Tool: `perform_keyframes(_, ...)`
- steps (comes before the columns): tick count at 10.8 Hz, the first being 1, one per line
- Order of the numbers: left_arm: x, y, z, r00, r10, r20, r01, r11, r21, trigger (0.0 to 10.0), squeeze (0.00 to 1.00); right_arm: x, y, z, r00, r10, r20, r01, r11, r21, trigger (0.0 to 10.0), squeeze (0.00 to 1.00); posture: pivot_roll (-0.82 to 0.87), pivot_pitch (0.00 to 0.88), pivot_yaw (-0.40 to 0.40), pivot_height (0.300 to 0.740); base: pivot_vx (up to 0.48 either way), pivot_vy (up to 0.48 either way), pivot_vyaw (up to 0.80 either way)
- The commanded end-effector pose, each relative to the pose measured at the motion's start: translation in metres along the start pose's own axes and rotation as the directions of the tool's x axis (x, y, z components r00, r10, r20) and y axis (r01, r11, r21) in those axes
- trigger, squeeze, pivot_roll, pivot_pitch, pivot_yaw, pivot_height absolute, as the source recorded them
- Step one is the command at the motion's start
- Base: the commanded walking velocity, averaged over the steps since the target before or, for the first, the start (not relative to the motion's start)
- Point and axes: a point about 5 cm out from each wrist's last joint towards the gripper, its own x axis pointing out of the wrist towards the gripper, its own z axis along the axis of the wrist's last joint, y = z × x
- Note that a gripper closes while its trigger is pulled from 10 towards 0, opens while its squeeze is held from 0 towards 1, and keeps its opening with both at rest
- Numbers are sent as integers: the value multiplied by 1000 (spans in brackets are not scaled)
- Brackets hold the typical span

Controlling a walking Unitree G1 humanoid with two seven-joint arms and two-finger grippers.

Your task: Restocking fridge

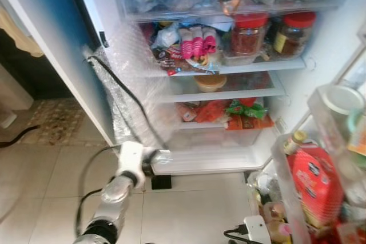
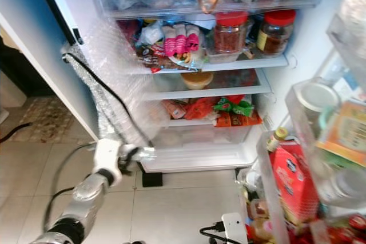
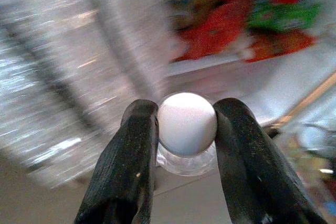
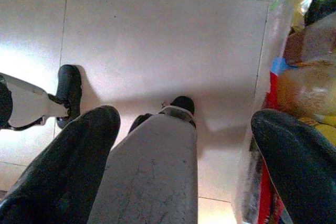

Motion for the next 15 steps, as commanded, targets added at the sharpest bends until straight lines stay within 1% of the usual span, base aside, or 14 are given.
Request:
perform_keyframes(1,-3,2,1,1000,-15,9,16,1000,-11,10000,0,-1,2,-8,999,17,-32,-17,1000,4,10000,0,-55,127,49,740,0,0,0)
perform_keyframes(2,-1,4,9,999,-12,39,12,1000,-7,10000,0,-1,3,-8,999,26,-36,-26,1000,5,10000,0,-54,129,49,740,0,0,0)
perform_keyframes(3,1,5,23,995,-12,95,12,1000,3,10000,0,-1,3,-8,999,35,-41,-35,999,1,10000,0,-53,133,48,740,0,0,0)
perform_keyframes(4,4,0,44,984,-57,171,51,998,41,10000,0,-1,2,-8,999,33,-41,-33,999,0,10000,0,-51,137,49,740,0,0,0)
perform_keyframes(5,6,-1,54,975,-53,214,46,998,37,10000,0,-1,2,-8,999,28,-38,-28,1000,-1,10000,0,-51,137,49,740,0,0,0)
perform_keyframes(6,8,-3,64,965,-46,258,32,998,56,10000,0,-1,2,-8,999,26,-36,-26,1000,-2,10000,0,-52,139,48,740,0,0,0)
perform_keyframes(7,10,-6,73,955,-43,292,28,998,58,10000,0,-1,2,-7,999,26,-35,-26,1000,-4,10000,0,-52,140,49,740,0,0,0)
perform_keyframes(8,10,-13,72,956,-81,281,66,996,62,10000,0,-1,2,-7,999,26,-34,-26,1000,-5,10000,0,-52,142,51,740,0,0,0)
perform_keyframes(9,8,-16,70,958,-88,272,71,995,69,10000,0,-1,2,-7,999,25,-32,-26,1000,-3,10000,0,-52,143,51,740,0,0,0)
perform_keyframes(11,7,-17,69,960,-83,267,64,995,77,10000,0,-1,2,-6,1000,18,-17,-17,1000,14,10000,0,-48,144,54,740,0,0,0)
perform_keyframes(13,7,-17,71,961,-78,265,55,994,95,10000,0,-1,1,-5,1000,-6,-10,6,1000,-2,10000,0,-49,145,55,740,0,0,0)
perform_keyframes(14,8,-18,71,962,-80,262,56,993,99,10000,0,-1,0,-6,1000,-16,-15,16,1000,11,10000,0,-50,144,55,740,0,0,0)
perform_keyframes(15,8,-18,71,962,-81,260,57,993,100,10000,0,-1,0,-7,1000,-17,-22,18,1000,7,10000,0,-50,145,54,735,0,0,0)
